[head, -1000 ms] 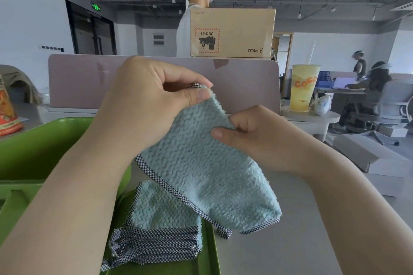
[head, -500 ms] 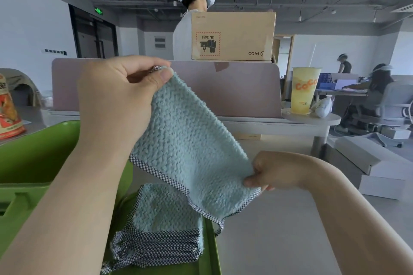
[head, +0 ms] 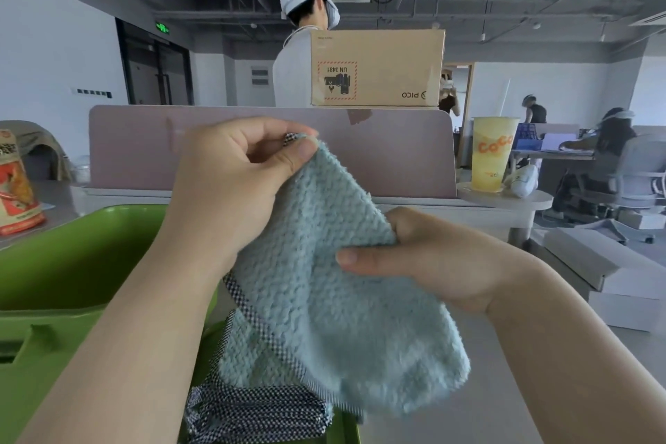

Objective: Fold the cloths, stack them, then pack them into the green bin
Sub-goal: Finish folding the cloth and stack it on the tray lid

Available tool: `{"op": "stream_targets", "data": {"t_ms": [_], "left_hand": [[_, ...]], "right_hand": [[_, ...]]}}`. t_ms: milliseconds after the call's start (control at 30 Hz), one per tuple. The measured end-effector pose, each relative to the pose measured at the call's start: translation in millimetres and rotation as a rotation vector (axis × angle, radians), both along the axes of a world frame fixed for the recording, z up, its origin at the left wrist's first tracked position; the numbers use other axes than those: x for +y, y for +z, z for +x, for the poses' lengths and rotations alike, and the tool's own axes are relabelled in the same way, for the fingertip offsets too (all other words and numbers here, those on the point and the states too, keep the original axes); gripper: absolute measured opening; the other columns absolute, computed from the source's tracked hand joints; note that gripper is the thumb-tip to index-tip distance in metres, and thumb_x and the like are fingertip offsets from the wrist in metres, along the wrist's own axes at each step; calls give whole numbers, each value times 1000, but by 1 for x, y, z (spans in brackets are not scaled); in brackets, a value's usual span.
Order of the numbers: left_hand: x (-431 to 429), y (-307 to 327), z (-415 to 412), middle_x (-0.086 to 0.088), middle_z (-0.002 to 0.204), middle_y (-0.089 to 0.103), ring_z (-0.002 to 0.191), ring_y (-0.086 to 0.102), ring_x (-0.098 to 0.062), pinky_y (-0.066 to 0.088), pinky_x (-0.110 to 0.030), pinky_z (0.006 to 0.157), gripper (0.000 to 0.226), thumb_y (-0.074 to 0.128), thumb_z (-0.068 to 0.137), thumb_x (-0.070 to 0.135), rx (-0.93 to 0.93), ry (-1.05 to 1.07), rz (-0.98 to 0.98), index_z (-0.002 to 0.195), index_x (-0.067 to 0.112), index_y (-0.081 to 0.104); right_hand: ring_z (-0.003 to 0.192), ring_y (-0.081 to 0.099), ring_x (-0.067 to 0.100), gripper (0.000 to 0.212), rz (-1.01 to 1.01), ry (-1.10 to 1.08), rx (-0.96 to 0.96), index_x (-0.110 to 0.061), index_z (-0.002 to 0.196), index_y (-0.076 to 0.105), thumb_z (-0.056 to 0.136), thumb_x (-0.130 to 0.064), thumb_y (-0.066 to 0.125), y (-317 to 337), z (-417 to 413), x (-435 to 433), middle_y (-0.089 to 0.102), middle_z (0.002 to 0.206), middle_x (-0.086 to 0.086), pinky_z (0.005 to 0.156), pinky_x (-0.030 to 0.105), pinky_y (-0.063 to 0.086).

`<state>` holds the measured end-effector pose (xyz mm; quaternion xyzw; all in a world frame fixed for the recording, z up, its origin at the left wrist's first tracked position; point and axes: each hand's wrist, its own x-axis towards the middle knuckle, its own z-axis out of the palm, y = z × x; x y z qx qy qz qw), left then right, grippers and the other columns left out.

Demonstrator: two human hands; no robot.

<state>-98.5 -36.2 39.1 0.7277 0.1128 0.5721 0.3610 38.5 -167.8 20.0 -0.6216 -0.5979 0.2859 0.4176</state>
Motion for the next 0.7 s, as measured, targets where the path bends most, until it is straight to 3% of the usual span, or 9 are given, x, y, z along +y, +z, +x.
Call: {"op": "stream_targets", "data": {"t_ms": [67, 200, 267, 367, 500, 600, 700], "left_hand": [[7, -5, 2, 16, 75, 72, 67, 61, 7, 45, -9, 63, 9, 71, 81, 27, 69, 14, -72, 76, 34, 72], [20, -20, 9, 10, 76, 70, 59, 56, 2, 44, -20, 60, 8, 66, 85, 30, 288, -33, -176, 78, 30, 71], [23, -24, 11, 7, 82, 72, 71, 61, -7, 50, -31, 75, 11, 63, 86, 38, 371, -50, -217, 82, 30, 68], [23, -22, 10, 5, 91, 72, 89, 66, -17, 49, -46, 93, 33, 54, 82, 62, 444, 7, -254, 87, 32, 65], [14, -17, 8, -8, 102, 69, 98, 62, -26, 44, -43, 97, 63, 29, 87, 69, 525, 85, -268, 104, 19, 64], [5, -12, 7, -8, 100, 67, 86, 60, -22, 50, -40, 85, 79, 12, 83, 74, 663, 66, -369, 122, 23, 58], [-2, -9, 4, -4, 90, 70, 78, 62, -21, 52, -36, 78, 83, 9, 80, 78, 725, -68, -449, 106, 23, 66]], "right_hand": [[92, 72, 23, 17, -13, 117, 196, -7, 97, 73, 85, -15, 63, 1, -1, -4, 75, 101, 9, 81, 32, 58], [102, 67, 31, 32, -17, 159, 448, 1, 109, 68, 82, -14, 58, -2, -2, 0, 69, 113, 18, 88, 38, 55], [110, 63, 36, 40, -27, 109, 474, 6, 116, 63, 83, -16, 59, -3, -2, 3, 65, 121, 22, 95, 42, 52], [109, 64, 36, 40, -3, 14, 522, 7, 114, 64, 83, -17, 63, 0, -1, 5, 66, 119, 22, 95, 42, 52], [78, 72, 20, 25, 48, -190, 707, -4, 92, 73, 86, -23, 58, 4, 1, 7, 76, 90, 9, 74, 30, 58], [70, 72, 18, 21, 83, -306, 804, -7, 87, 74, 89, -20, 58, 4, 3, 11, 76, 83, 6, 67, 28, 56], [65, 72, 17, 22, 126, -349, 854, -7, 84, 73, 91, -18, 55, 4, 6, 14, 76, 77, 5, 64, 26, 57]]}}
